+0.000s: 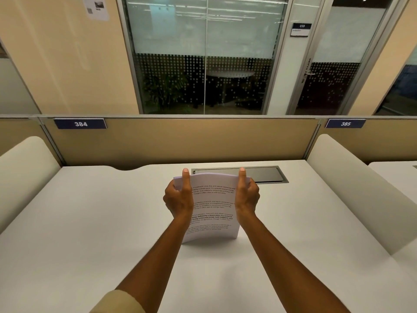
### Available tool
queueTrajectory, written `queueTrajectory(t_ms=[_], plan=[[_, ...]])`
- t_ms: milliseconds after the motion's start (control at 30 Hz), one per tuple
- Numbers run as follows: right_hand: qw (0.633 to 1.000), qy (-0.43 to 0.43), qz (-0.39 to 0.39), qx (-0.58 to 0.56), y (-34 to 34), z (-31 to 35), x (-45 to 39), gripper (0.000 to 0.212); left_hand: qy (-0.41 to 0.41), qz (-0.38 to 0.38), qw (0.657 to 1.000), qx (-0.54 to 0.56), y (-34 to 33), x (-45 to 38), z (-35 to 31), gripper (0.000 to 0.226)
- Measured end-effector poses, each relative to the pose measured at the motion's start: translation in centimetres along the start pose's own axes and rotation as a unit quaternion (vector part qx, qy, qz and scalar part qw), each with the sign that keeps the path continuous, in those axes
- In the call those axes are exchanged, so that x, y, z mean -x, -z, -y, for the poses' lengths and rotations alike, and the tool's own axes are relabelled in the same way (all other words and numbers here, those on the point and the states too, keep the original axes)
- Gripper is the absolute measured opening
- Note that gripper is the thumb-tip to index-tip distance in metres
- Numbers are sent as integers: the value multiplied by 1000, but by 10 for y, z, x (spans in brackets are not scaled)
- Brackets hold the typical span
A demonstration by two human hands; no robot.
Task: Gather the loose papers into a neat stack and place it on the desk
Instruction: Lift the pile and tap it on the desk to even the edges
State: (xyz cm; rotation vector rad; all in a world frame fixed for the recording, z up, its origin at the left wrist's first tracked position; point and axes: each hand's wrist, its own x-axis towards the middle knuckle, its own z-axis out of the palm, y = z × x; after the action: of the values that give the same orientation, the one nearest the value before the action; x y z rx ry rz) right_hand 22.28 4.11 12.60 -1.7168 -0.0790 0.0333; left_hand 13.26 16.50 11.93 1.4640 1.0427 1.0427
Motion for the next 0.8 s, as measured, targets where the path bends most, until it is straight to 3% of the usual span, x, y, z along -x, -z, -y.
queueTrajectory(t_ms=[133,333,467,633,800], plan=[[999,25,31,-2,4,-3,4,64,-17,44,998,36,3,6,3,60],[993,79,90,16,11,-31,11,54,-56,110,992,22,8,10,27,44],[990,68,116,52,15,-51,15,51,-41,144,989,18,11,15,46,45],[988,39,142,47,19,-72,20,51,-8,177,984,29,14,23,66,62],[988,16,149,46,19,-82,21,51,-4,174,984,22,14,26,76,64]])
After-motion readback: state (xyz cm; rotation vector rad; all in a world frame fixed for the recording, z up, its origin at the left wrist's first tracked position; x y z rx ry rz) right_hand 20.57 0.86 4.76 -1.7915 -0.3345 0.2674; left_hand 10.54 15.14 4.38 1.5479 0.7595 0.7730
